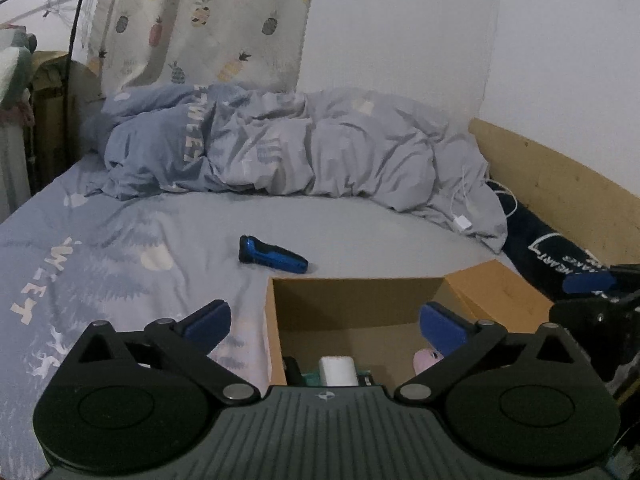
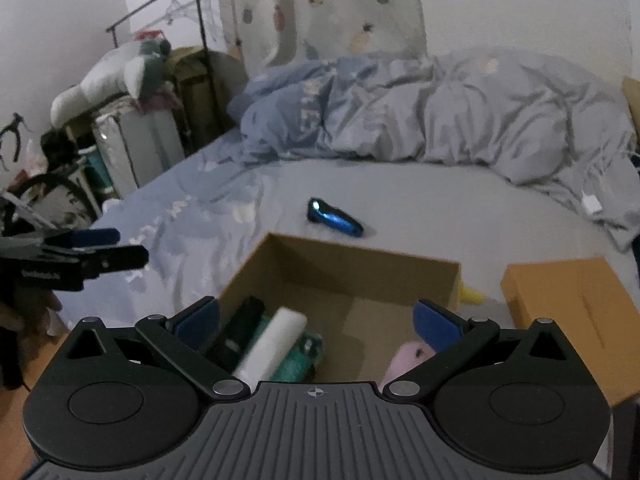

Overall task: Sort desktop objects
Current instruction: 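Withdraw the left tool and move the right tool toward the blue shaver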

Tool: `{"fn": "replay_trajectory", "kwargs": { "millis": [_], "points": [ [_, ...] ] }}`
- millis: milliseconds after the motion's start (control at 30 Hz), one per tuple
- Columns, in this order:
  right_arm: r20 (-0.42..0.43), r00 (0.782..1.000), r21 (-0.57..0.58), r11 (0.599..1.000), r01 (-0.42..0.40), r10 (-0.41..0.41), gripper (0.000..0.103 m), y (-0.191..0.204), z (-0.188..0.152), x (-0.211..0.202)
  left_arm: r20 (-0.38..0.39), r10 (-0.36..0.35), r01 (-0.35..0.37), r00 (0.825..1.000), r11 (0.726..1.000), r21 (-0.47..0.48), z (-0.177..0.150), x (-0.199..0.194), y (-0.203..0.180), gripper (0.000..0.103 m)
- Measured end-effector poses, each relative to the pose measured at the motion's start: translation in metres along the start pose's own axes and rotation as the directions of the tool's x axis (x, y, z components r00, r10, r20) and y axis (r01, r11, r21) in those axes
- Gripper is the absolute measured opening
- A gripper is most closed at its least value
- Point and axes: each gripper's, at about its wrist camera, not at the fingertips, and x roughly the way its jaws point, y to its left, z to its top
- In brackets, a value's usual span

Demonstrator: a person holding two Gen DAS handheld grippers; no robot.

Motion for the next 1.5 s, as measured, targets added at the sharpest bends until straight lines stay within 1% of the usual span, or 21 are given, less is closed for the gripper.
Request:
{"fn": "replay_trajectory", "kwargs": {
  "millis": [333, 400, 500, 767, 967, 1100, 1233, 1500],
  "points": [
    [0.063, 0.997, -0.023, 0.999, -0.050, 0.051, 0.103, 0.012, 0.040, 0.006, 0.025, 0.021, -0.020, 0.999, 0.998, -0.054, 0.013, 0.005, 0.020, 0.103],
    [0.057, 0.996, -0.031, 0.997, -0.065, 0.067, 0.103, 0.013, 0.048, 0.011, 0.028, 0.025, -0.023, 0.999, 0.998, -0.066, 0.016, 0.007, 0.024, 0.103],
    [0.056, 0.996, -0.068, 0.995, -0.067, 0.071, 0.103, 0.016, 0.063, 0.016, 0.033, 0.032, -0.029, 0.999, 0.996, -0.084, 0.020, 0.009, 0.030, 0.103],
    [0.063, 0.995, -0.146, 0.987, -0.068, 0.078, 0.103, 0.018, 0.107, 0.036, 0.066, 0.064, -0.056, 0.996, 0.991, -0.124, 0.044, 0.018, 0.053, 0.103],
    [0.088, 0.991, -0.199, 0.976, -0.084, 0.103, 0.103, 0.019, 0.144, 0.060, 0.106, 0.085, -0.070, 0.991, 0.988, -0.140, 0.068, 0.032, 0.066, 0.103],
    [0.106, 0.987, -0.223, 0.970, -0.092, 0.118, 0.103, 0.017, 0.166, 0.080, 0.129, 0.083, -0.062, 0.988, 0.985, -0.161, 0.081, 0.044, 0.074, 0.103],
    [0.112, 0.984, -0.228, 0.967, -0.112, 0.140, 0.103, 0.012, 0.186, 0.101, 0.138, 0.080, -0.055, 0.987, 0.983, -0.174, 0.095, 0.059, 0.080, 0.103],
    [0.136, 0.977, -0.221, 0.967, -0.130, 0.163, 0.103, -0.005, 0.223, 0.143, 0.155, 0.062, -0.032, 0.986, 0.982, -0.188, 0.111, 0.094, 0.090, 0.103]
  ]
}}
